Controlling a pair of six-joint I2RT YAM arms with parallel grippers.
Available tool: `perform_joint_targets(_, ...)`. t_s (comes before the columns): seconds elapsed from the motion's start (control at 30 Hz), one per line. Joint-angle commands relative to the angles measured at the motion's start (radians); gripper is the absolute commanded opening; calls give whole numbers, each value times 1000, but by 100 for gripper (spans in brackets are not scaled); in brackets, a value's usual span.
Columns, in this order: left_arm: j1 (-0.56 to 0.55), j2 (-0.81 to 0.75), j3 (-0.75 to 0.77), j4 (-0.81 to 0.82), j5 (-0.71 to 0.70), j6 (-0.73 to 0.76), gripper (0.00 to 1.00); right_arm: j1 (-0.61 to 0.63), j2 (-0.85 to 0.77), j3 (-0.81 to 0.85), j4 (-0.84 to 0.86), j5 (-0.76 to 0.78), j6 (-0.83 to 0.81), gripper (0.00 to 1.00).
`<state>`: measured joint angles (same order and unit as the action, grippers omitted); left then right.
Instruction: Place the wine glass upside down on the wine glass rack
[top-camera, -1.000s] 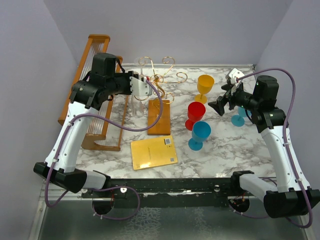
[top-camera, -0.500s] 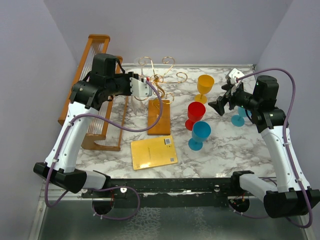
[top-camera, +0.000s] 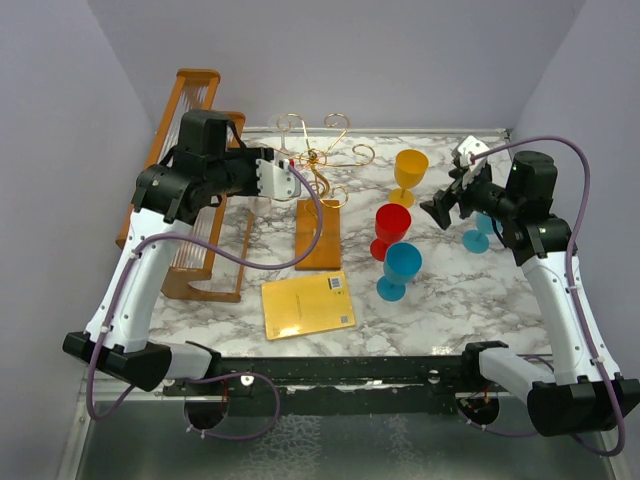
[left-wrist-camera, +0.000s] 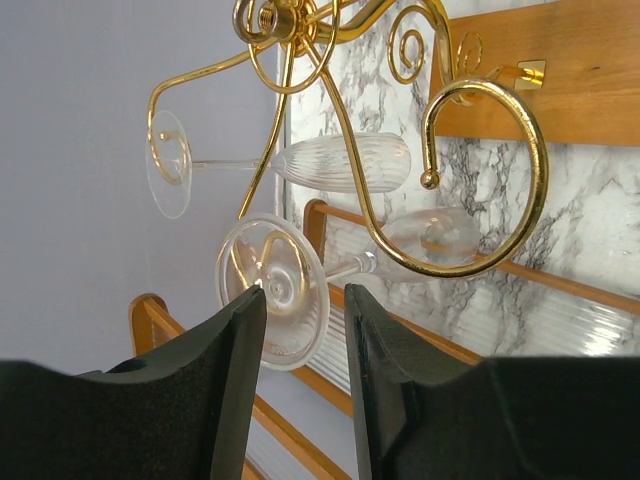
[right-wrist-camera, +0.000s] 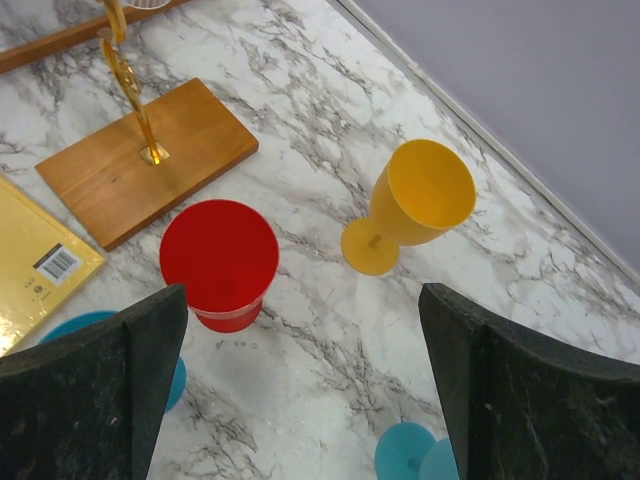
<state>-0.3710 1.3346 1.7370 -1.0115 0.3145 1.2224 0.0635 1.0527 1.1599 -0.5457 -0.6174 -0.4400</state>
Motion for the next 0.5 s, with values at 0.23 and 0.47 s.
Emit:
perform_joint_targets(0.23, -5, -64, 64, 25, 77, -174, 49, -2, 8, 42, -65, 302, 32, 98)
perform_joint_targets(0.47, -5, -84, 47, 151, 14, -377, 63, -3, 25, 63, -114, 532, 73, 98)
